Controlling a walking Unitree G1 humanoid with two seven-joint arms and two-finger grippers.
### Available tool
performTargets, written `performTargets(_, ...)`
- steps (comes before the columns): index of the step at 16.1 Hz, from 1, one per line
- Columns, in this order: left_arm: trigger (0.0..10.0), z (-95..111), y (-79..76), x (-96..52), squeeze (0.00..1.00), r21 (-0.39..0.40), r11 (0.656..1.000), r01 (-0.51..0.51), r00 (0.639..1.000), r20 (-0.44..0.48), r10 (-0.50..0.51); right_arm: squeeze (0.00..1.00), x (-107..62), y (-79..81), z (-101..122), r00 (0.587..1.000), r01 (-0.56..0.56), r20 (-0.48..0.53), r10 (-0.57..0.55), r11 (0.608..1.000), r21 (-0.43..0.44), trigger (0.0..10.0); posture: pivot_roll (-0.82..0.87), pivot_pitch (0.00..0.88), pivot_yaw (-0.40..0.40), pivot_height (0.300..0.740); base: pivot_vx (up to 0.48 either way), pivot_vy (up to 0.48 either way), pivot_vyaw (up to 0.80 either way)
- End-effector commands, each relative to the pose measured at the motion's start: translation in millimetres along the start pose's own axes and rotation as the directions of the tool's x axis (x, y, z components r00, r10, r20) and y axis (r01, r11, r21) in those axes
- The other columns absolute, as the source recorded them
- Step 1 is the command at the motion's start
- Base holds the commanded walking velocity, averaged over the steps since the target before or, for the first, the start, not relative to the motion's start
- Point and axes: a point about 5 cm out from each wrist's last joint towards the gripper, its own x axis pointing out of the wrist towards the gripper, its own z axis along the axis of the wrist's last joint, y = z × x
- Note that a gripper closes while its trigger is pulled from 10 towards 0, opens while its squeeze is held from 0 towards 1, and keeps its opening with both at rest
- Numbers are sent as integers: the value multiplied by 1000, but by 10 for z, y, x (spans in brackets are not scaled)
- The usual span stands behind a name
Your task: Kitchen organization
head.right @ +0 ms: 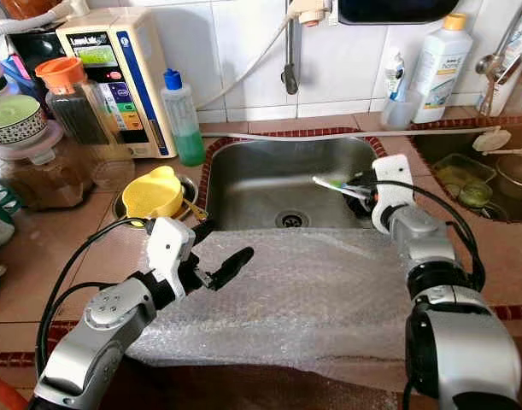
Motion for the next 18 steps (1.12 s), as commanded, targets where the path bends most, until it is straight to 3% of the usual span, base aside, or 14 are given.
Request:
performTargets(1,10000,6,-18,-14,0,16,1000,11,1000,-10,-11,1000,14,-9,88,1000,-4,17,2,996,87,10000,-239,34,129,740,0,0,0)
performTargets(2,10000,5,-20,-14,0,16,1000,11,1000,-11,-11,1000,18,-12,102,1000,-1,20,-3,988,157,10000,-239,34,130,740,0,0,0)
performTargets(3,10000,2,-32,-11,0,15,1000,12,1000,-12,-12,1000,33,2,151,999,1,36,-13,950,313,10000,-241,36,132,740,0,0,0)
performTargets(5,10000,3,-36,-11,0,15,1000,14,1000,-12,-13,1000,40,8,180,999,2,42,-18,938,346,10000,-240,37,133,740,0,0,0)
performTargets(6,10000,0,-37,-11,0,15,1000,13,1000,-15,-13,710,38,-15,257,996,27,76,-48,965,260,10000,-240,38,131,740,0,0,0)
performTargets(7,10000,-5,-38,-8,0,15,1000,12,1000,-17,-12,71,38,-15,297,994,27,96,-50,971,236,10000,-240,38,131,740,0,0,0)
performTargets(8,10000,-6,-40,-7,0,16,1000,12,1000,-18,-12,4,42,-11,291,995,17,84,-46,949,314,10000,-240,38,131,740,0,0,0)
performTargets(9,10000,-4,-43,-4,0,16,1000,12,1000,-18,-12,0,40,-22,283,996,26,69,-53,940,340,10000,-240,38,130,740,0,0,0)
performTargets(12,10000,-8,-45,-5,0,18,1000,11,1000,-22,-10,0,62,70,193,999,-3,-33,15,938,346,10000,-240,38,130,740,0,0,0)
performTargets(13,10000,-7,-45,-3,0,19,1000,12,1000,-23,-11,0,70,92,179,998,8,-66,10,967,256,10000,-241,38,131,740,0,0,0)
performTargets(15,10000,-5,-53,3,0,21,1000,16,1000,-22,-15,0,81,127,224,999,-14,-49,23,983,185,10000,-240,38,129,740,0,0,0)
performTargets(16,10000,-6,-60,7,0,21,1000,19,1000,-22,-18,0,81,95,256,998,48,-46,-45,997,54,10000,-242,39,128,740,0,0,0)
performTargets(17,10000,-9,-63,7,0,21,1000,19,1000,-23,-19,0,87,114,300,998,55,-25,-59,990,-130,10000,-242,40,128,740,0,0,0)
performTargets(18,10000,-9,-67,9,0,19,1000,21,1000,-24,-20,0,91,111,342,994,102,-7,-110,949,-299,10000,-243,42,127,740,0,0,0)
